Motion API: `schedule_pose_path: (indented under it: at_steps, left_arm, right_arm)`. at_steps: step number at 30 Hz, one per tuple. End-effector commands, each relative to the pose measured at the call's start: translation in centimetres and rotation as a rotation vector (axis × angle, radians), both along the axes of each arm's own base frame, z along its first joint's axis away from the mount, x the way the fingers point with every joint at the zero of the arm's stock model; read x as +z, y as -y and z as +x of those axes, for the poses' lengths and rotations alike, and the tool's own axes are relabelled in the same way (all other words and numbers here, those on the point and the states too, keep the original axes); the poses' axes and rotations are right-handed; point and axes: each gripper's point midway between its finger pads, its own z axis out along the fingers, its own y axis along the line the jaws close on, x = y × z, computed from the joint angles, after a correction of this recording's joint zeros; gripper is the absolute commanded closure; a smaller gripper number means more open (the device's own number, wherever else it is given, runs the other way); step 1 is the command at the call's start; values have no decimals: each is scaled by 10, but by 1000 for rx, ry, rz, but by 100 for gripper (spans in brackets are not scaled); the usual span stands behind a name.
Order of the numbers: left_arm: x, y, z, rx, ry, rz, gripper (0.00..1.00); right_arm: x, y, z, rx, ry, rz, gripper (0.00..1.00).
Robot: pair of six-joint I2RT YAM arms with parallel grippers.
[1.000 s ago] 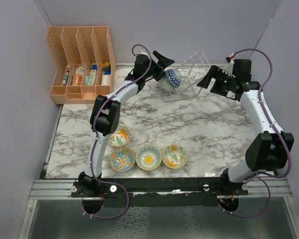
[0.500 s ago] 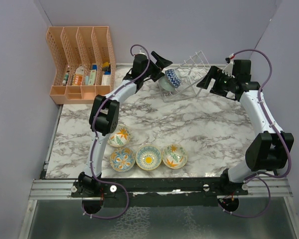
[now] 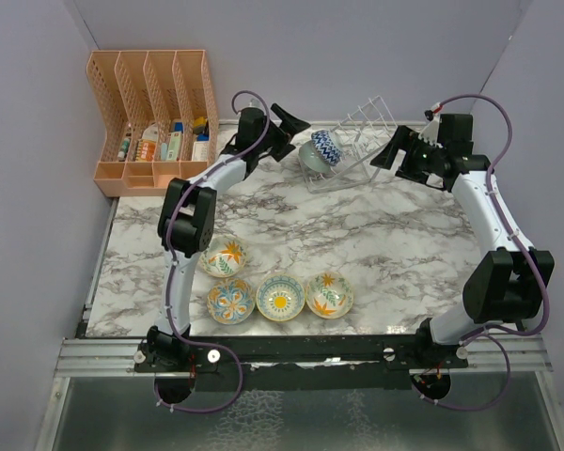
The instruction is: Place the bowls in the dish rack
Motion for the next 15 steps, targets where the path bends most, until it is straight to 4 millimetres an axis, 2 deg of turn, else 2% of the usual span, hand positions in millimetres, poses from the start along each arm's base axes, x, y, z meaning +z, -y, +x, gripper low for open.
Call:
schedule_pose_path:
  at_steps: [1, 8, 15]
  left_arm:
    - [34, -18, -7, 33, 71, 7, 1]
    - [10, -23, -13, 33, 22, 29, 1]
    - [4, -12, -13, 14, 14, 24, 1]
  right_arm:
    - [13, -1, -1, 10, 48, 8, 11]
    - [13, -1, -1, 10, 48, 7, 11]
    - [13, 1, 1, 2, 50, 1, 11]
